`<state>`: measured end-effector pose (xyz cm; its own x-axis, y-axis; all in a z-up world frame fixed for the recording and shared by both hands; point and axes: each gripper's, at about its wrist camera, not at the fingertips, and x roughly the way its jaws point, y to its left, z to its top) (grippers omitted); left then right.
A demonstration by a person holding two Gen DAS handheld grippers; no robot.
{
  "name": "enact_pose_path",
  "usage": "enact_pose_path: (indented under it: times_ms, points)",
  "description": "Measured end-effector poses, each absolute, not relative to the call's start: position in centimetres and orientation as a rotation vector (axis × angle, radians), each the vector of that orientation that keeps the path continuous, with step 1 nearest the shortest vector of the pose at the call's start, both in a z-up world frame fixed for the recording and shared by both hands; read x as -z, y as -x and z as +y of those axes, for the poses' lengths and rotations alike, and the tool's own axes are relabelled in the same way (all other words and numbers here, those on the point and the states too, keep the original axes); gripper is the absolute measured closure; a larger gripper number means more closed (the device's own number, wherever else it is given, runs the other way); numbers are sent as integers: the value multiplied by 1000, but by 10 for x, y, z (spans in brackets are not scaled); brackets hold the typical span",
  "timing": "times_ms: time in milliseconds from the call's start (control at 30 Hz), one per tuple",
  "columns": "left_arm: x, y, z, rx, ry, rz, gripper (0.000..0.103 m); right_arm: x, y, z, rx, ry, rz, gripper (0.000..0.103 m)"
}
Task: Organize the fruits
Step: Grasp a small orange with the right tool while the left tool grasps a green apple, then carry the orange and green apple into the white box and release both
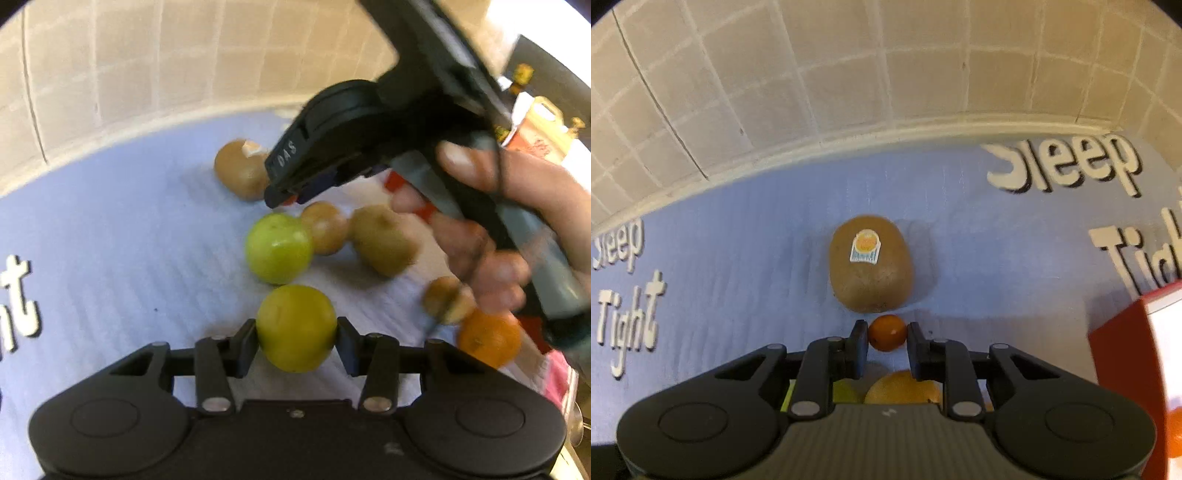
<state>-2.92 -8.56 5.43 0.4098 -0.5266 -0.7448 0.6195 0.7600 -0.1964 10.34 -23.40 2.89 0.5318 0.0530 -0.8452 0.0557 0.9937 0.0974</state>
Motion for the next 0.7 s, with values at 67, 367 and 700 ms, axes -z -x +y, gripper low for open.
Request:
enact_pose_path:
  times_ms: [67,367,700]
  points:
    - [-65,48,-82,747,-116,837,50,-45,-93,-241,4,-132,972,79]
    - [-109,87,-92,888,-78,730,50,-132,-13,-320,204,-190,762,79]
    - [-149,53,-188,1050,-196,558,50,-155,97,-442,528,-359,639,79]
